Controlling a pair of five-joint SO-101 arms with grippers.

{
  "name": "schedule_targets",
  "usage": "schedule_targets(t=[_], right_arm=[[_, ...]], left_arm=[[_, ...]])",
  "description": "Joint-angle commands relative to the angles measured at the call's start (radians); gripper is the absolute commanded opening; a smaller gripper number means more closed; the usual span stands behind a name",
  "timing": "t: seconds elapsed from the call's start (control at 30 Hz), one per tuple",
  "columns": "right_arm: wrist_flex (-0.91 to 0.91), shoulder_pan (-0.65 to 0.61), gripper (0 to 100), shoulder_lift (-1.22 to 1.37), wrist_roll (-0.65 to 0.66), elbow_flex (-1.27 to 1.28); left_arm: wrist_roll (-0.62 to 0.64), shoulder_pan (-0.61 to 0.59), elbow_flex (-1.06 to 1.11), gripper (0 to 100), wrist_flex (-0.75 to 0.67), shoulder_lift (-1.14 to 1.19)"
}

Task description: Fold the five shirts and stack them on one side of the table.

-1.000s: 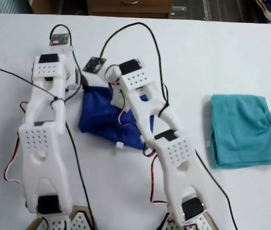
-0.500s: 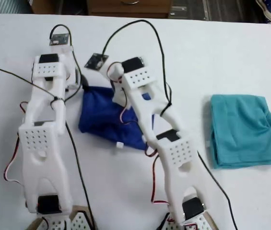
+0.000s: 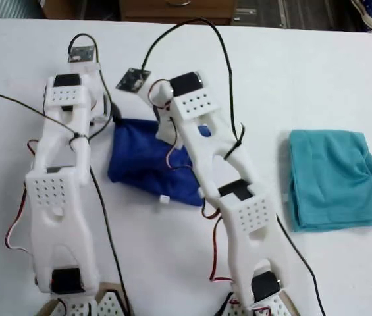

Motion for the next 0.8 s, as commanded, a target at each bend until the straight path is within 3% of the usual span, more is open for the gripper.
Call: schedule_targets(t=[0.0, 0.1, 0.4, 0.63, 0.77], right_arm=[[-0.035, -0.001, 14.0, -0.035, 0.002, -0.037], [-0.041, -0.01, 20.0, 0.024, 0.002, -0.04], [-0.044, -0.068, 18.4, 0.076, 0.002, -0.041], [-0.085, -0.044, 18.3, 0.084, 0.002, -0.032], [-0.093, -0.022, 9.2, 0.084, 0.002, -0.04]], left_arm=[[0.009, -0.041, -0.021, 26, -0.032, 0.002], [0.009, -0.041, -0.021, 26, -0.032, 0.002], [-0.012, -0.032, -0.021, 26, -0.032, 0.002], [-0.012, -0.032, -0.021, 26, -0.032, 0.002], [-0.014, -0.032, -0.021, 26, -0.032, 0.002]])
